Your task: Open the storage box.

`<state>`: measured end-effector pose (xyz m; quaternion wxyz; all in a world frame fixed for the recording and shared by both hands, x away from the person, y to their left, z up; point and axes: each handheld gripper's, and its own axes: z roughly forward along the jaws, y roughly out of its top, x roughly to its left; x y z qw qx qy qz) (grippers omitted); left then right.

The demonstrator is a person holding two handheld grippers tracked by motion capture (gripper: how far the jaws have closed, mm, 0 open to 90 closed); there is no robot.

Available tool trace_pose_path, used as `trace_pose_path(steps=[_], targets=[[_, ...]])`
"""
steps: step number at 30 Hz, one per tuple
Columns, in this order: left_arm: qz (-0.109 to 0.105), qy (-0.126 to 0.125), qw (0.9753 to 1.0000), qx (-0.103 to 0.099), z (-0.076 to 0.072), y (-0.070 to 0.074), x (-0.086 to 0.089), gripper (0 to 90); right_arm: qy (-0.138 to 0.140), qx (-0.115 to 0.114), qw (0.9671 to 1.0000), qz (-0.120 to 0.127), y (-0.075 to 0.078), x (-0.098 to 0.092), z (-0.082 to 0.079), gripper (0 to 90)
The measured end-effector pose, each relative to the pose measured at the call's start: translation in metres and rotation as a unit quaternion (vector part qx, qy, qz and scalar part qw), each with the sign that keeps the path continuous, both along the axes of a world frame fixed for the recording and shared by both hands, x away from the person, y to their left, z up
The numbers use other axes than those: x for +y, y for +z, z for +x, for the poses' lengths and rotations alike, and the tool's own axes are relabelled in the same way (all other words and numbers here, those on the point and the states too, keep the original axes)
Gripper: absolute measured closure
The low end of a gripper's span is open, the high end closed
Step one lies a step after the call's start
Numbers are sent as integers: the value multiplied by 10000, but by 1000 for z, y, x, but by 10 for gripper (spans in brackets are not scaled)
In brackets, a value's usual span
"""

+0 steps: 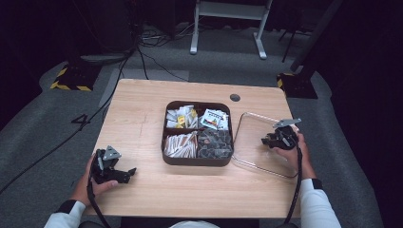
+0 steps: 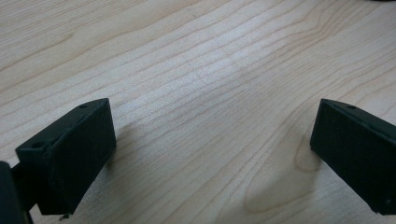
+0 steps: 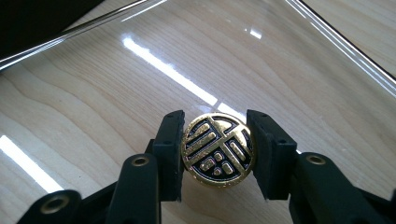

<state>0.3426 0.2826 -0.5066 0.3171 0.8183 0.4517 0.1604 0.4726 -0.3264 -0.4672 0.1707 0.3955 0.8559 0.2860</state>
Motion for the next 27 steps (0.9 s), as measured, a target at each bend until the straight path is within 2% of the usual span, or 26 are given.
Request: trace_pose_path(steps=[13, 20, 22, 24, 27], targets=[[0, 1, 10000, 3, 0, 0, 0, 5, -20, 149, 9999, -67, -10, 1, 3, 593], [1, -5, 10000, -1, 0, 0, 0, 4, -42, 165, 9999, 12, -11, 0, 3, 587], [1, -6, 10000, -3, 0, 0, 0, 4, -35, 137, 9998, 111, -10, -1, 3, 555], [10, -20, 10000, -6, 0, 0, 0, 4, -32, 89, 9997, 228, -5, -2, 3, 486], [8, -39, 10000, 1, 1, 0, 0, 3, -67, 69, 9997, 237, -3, -4, 3, 444]])
